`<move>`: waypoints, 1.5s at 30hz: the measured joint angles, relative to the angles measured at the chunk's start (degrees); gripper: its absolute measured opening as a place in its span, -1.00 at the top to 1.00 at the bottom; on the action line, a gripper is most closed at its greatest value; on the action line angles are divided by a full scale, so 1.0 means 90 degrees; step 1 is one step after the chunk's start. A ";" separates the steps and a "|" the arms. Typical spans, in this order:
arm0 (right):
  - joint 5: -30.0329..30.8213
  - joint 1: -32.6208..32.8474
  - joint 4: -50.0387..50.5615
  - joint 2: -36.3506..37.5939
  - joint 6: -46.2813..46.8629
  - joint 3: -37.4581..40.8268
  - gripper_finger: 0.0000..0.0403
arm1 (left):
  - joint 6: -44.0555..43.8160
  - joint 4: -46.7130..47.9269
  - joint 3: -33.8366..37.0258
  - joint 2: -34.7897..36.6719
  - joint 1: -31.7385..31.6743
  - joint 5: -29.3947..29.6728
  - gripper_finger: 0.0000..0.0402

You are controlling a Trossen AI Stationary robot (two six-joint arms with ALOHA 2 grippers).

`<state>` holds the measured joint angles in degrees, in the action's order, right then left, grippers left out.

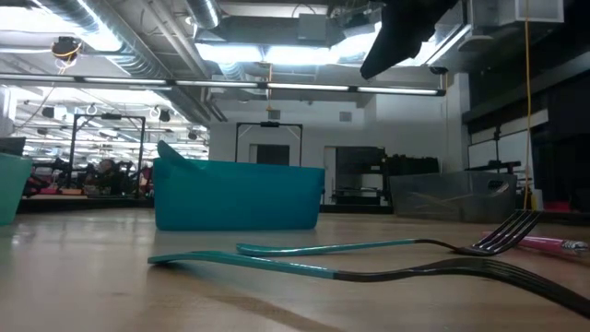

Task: Sort silverware by color (type)
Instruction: Put the orange fork into the light blue bin

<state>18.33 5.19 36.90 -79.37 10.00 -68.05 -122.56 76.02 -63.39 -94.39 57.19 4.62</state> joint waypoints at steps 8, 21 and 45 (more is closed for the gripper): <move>0.0000 0.0002 -0.0004 0.0000 -0.0005 0.0000 0.48 | -0.0010 -0.0071 0.0026 0.0000 -0.0016 -0.0175 1.00; 0.0000 0.0002 -0.0002 0.0000 -0.0007 0.0000 0.48 | 0.0005 -0.0289 0.0026 0.0000 -0.0056 -0.0478 1.00; 0.0000 0.0002 0.0001 0.0000 -0.0005 0.0000 0.48 | -0.0257 -0.0306 0.0026 0.0000 -0.0061 -0.0427 0.55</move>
<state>18.33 5.21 36.91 -79.37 9.96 -68.05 -124.88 73.26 -63.16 -94.39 56.64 0.77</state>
